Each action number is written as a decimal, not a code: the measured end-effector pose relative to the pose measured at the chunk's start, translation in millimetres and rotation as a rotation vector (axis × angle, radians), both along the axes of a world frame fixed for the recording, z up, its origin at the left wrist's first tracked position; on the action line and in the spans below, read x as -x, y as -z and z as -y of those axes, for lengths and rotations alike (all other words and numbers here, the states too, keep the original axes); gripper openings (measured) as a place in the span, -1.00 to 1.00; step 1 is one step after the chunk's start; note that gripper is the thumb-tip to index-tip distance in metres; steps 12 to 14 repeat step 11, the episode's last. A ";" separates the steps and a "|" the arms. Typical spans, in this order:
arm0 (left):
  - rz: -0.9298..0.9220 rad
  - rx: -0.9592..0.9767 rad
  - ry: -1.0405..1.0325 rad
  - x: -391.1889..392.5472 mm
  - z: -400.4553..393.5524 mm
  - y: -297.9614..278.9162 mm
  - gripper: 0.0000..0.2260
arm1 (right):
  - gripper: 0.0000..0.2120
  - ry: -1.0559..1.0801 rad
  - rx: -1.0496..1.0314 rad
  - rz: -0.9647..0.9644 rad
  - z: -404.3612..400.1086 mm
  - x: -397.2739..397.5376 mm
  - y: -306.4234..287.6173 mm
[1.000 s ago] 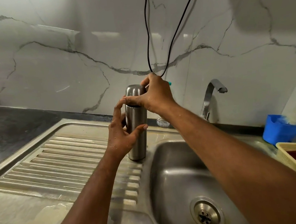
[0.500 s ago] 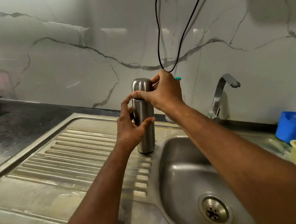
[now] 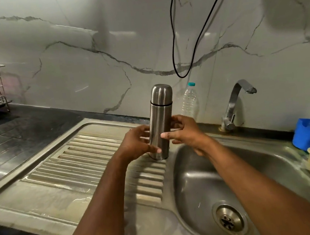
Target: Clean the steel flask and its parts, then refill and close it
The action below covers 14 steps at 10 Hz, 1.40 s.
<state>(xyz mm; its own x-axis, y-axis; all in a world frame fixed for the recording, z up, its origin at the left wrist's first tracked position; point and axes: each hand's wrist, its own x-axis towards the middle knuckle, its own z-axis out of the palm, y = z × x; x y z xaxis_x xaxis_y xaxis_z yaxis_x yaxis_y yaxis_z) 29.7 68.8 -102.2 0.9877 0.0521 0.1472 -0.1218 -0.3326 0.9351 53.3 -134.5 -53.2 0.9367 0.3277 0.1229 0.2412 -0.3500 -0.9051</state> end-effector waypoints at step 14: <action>0.043 -0.272 -0.206 -91.4 -7.7 14.7 -0.39 | -0.31 0.083 0.086 0.148 -58.4 -88.7 25.4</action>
